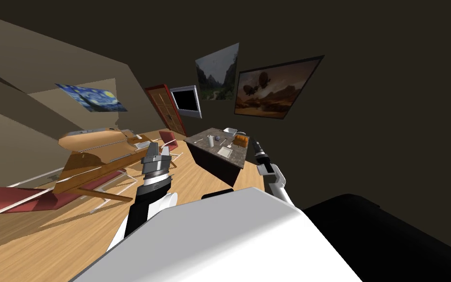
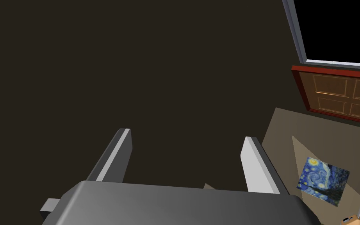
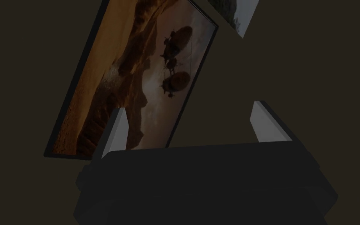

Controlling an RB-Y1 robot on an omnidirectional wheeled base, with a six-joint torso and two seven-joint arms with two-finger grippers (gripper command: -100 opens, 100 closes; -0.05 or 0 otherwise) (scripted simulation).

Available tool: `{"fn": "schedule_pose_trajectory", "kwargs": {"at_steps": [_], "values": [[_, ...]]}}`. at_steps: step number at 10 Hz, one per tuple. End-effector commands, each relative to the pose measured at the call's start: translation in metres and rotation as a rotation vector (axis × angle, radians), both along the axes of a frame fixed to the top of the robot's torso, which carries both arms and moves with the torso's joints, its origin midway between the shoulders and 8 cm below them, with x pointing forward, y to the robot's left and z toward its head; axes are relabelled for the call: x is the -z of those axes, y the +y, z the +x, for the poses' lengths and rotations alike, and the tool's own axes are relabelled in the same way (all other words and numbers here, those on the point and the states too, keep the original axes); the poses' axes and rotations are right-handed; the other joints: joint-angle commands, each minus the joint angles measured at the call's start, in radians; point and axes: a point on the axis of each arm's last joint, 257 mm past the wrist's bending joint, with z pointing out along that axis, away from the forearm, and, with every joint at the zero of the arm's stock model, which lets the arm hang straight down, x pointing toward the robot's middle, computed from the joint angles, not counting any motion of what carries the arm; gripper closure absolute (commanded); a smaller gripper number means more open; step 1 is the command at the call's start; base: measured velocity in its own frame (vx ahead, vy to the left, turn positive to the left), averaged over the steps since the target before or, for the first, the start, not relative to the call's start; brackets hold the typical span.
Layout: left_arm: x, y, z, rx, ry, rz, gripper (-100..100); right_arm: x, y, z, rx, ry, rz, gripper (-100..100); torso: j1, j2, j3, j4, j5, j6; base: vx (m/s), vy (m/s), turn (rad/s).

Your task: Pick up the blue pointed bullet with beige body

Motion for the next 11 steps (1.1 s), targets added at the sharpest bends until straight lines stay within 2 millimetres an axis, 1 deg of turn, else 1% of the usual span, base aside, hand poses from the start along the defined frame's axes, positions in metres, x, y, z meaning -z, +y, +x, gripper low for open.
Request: {"fn": "schedule_pose_trajectory", "kwargs": {"at_steps": [1,3,4,5,6,7,8,9,10,11], "values": [[0.000,0.000,0.000,0.000,0.000,0.000,0,0.015,-0.024,0.004,0.062,0.057,-0.045,-100,0.000,0.000,0.000,0.000,0.000,0.000,0.018,0.125,0.073],[0.000,0.000,0.000,0.000,0.000,0.000,0,0.031,-0.063,0.009,0.159,0.138,-0.119,-100,-0.001,0.001,0.001,0.000,-0.001,0.000,0.073,0.184,0.083],[0.000,0.000,0.000,0.000,0.000,0.000,0,0.036,-0.066,0.010,0.166,0.152,-0.114,-100,0.001,-0.001,-0.001,0.000,0.000,0.000,0.074,0.151,0.023],[0.000,0.000,0.000,0.000,0.000,0.000,0,0.047,-0.089,0.010,0.219,0.202,-0.145,-100,-0.001,-0.001,0.000,0.000,0.000,0.000,0.051,0.126,0.057],[0.000,0.000,0.000,0.000,0.000,0.000,0,0.047,-0.089,0.010,0.219,0.202,-0.145,-100,-0.003,0.001,0.000,0.000,-0.001,0.000,0.046,0.087,0.033],[0.000,0.000,0.000,0.000,0.000,0.000,0,0.059,-0.112,0.009,0.272,0.253,-0.173,-100,-0.005,0.001,0.001,0.000,-0.001,0.000,0.083,0.089,0.070],[0.000,0.000,0.000,0.000,0.000,0.000,0,0.070,-0.134,0.006,0.323,0.302,-0.200,-100,-0.005,-0.001,0.000,0.000,-0.001,0.000,0.101,0.157,0.108],[0.000,0.000,0.000,0.000,0.000,0.000,0,0.077,-0.154,0.002,0.371,0.344,-0.226,-100,-0.002,-0.002,-0.001,0.000,-0.001,0.000,0.138,0.192,0.091],[0.000,0.000,0.000,0.000,0.000,0.000,0,0.083,-0.158,0.001,0.377,0.358,-0.221,-100,0.000,-0.004,-0.002,-0.001,0.000,0.000,0.109,0.134,0.020],[0.000,0.000,0.000,0.000,0.000,0.000,0,0.096,-0.180,-0.005,0.427,0.412,-0.241,-100,-0.002,-0.003,-0.002,-0.001,0.000,0.000,0.103,0.106,0.055]]}}
